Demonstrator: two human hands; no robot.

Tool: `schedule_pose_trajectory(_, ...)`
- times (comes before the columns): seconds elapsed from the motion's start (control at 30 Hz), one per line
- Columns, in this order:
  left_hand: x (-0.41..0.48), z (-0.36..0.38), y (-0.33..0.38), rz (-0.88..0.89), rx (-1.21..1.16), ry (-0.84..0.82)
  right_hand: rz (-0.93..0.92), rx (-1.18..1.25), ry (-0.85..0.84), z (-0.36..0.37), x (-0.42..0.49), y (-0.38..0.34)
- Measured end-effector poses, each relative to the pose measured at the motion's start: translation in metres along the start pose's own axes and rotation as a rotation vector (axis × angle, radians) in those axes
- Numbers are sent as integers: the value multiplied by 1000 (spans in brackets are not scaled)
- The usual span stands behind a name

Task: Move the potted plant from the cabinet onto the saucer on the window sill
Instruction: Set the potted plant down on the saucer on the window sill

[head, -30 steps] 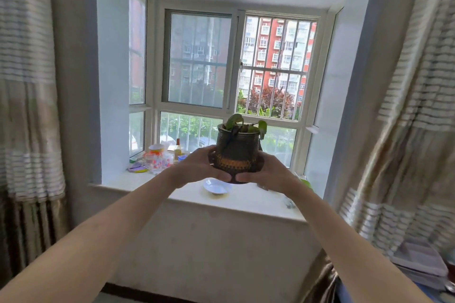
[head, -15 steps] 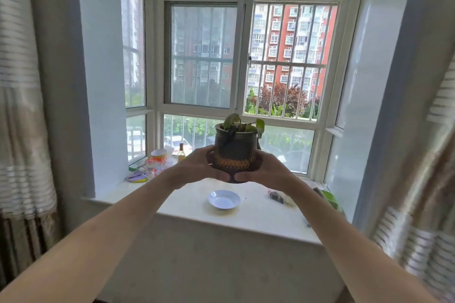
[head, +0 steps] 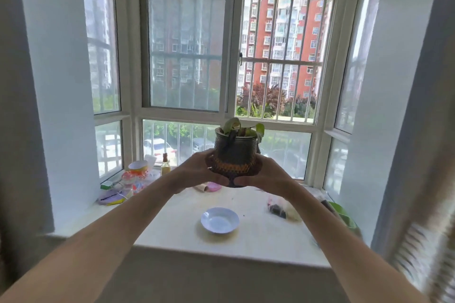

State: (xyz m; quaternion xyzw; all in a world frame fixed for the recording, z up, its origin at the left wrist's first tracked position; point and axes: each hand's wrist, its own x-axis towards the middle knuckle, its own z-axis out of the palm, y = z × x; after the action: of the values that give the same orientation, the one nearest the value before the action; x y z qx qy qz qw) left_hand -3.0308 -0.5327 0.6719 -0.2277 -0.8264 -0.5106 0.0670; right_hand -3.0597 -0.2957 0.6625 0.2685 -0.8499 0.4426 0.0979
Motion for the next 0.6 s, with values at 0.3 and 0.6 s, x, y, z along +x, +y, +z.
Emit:
schedule_pose_trajectory(0.3, 79, -20, -68, -6, -13, -16, 17, 33, 7, 15, 76, 51)
schedule_pose_trajectory(0.6, 158, -26, -116, -26, -76, 63, -59, 107, -15, 6, 159, 105)
